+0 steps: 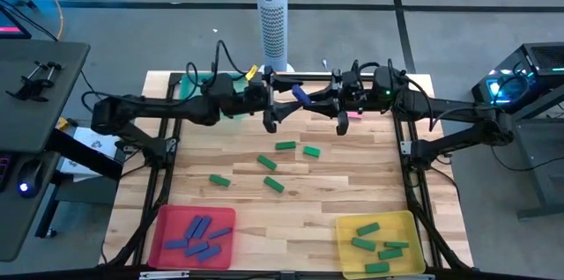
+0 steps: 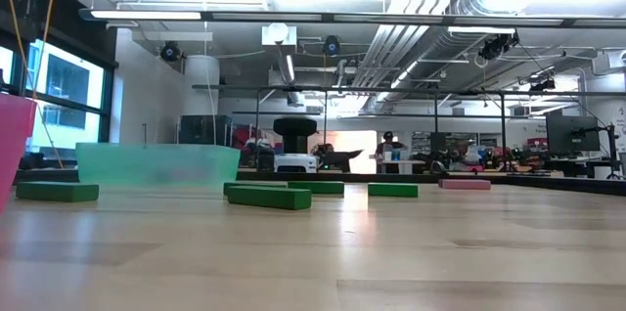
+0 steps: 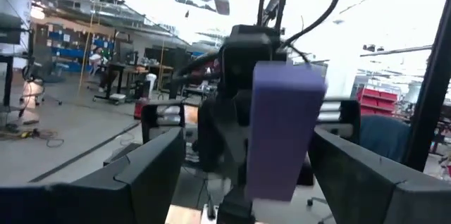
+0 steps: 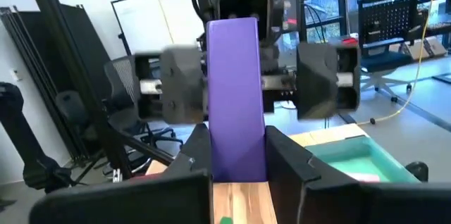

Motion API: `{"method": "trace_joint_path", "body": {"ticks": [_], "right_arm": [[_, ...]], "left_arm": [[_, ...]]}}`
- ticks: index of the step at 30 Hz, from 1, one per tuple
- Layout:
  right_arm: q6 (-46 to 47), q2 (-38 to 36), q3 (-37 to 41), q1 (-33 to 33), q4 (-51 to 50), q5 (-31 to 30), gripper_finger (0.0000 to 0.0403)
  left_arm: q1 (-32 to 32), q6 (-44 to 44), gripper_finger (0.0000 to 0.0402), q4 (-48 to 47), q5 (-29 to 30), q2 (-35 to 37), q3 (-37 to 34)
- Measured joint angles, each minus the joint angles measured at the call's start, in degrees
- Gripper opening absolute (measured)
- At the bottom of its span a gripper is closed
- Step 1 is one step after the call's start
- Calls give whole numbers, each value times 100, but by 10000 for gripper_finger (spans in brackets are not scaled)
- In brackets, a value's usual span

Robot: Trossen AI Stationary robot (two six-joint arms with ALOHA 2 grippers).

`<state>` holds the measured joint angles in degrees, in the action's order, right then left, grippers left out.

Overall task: Sort blocks
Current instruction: Put the blue block into the red bin

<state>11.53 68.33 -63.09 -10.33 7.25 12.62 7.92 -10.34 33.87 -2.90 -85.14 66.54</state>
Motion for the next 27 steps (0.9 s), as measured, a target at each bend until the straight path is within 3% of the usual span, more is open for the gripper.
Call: {"method": "trace_joint_path", "body": {"ticks": [16,27], "right_arm": [[13,-5,2,0,-194,0,56],[14,-6,4,0,-192,1,56]], "left_arm": [[0,-296,272,355,-381,-319,155],[-4,-298,189,354,-606,-319,155]]}}
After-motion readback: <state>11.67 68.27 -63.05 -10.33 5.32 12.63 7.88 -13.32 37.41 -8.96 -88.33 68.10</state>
